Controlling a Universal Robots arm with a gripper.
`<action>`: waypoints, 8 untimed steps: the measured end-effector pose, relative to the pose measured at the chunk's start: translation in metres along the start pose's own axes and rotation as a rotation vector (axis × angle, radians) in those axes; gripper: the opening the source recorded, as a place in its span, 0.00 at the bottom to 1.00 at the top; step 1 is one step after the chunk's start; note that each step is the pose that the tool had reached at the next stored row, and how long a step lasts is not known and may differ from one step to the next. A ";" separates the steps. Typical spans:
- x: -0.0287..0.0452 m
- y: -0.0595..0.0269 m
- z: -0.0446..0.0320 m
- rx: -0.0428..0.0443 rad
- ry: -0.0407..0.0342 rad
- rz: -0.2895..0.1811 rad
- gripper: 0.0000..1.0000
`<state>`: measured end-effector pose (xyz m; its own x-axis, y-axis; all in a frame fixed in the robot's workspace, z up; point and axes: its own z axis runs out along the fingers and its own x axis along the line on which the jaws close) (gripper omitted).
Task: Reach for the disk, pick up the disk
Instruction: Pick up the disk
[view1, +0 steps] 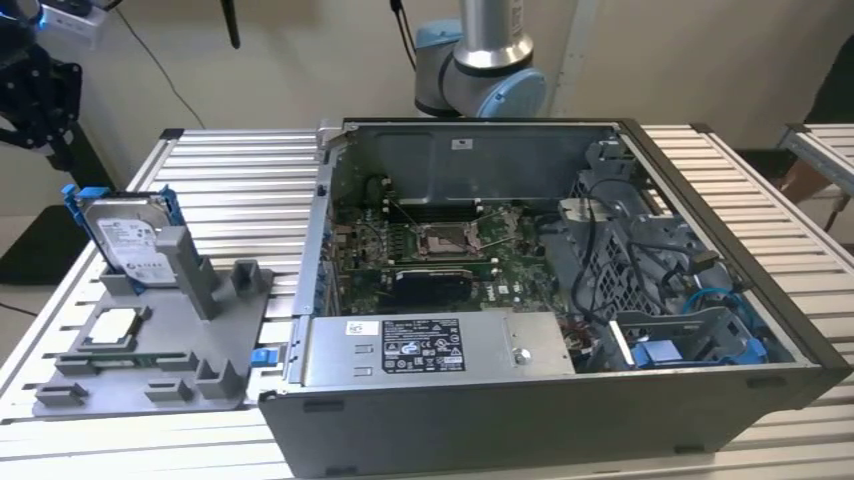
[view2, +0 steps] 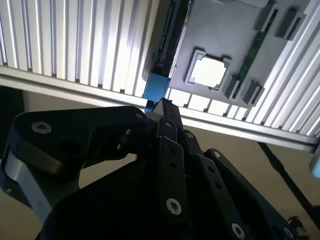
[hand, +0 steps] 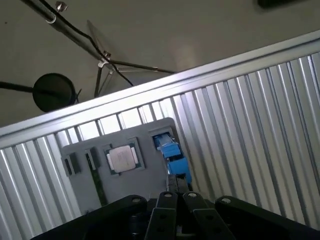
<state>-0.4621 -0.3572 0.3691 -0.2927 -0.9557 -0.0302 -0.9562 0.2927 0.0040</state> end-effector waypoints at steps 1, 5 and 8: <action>0.0000 0.0000 0.0003 0.0011 -0.0005 -0.019 0.00; 0.0000 0.0001 0.0016 0.0042 -0.0018 -0.091 0.00; 0.0001 0.0000 0.0026 0.0068 -0.0029 -0.146 0.00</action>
<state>-0.4621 -0.3572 0.3665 -0.1509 -0.9880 -0.0329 -0.9885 0.1512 -0.0074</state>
